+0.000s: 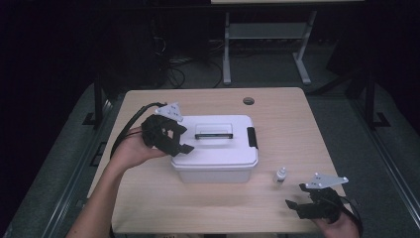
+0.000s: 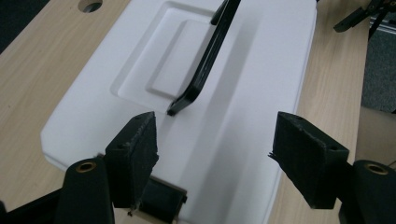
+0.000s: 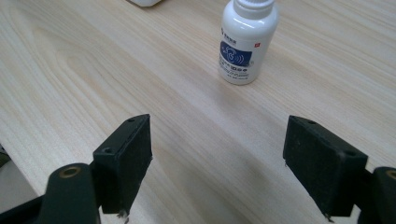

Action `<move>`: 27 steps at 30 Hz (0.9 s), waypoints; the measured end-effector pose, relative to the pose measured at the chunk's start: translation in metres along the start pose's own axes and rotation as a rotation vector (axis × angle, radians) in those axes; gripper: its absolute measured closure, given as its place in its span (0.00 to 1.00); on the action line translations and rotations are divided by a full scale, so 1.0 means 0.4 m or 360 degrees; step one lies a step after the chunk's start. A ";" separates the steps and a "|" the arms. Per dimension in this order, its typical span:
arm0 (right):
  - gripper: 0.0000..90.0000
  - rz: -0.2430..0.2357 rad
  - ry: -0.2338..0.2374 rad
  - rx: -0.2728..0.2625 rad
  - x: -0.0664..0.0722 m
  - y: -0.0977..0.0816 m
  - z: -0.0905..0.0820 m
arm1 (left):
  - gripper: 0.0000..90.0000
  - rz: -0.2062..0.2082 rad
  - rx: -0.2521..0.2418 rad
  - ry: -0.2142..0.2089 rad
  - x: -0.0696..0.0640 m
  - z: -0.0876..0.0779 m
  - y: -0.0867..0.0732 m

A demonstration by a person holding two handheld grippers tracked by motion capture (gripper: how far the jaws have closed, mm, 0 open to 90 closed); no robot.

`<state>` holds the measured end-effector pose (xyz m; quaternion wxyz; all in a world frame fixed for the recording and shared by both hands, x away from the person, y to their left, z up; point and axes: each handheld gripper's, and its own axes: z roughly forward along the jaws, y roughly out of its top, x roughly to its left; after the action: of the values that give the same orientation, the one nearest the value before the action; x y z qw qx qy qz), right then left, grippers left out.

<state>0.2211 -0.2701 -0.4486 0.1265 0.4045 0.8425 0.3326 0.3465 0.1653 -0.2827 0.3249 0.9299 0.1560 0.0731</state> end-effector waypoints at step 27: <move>0.26 0.0006 -0.0003 -0.0002 0.001 -0.005 -0.008 | 0.48 0.0118 0.0111 -0.0064 0.015 0.075 0.109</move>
<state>0.2181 -0.2724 -0.4474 0.1270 0.4063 0.8414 0.3331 0.3698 0.1176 -0.2786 0.2924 0.9471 0.1173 0.0610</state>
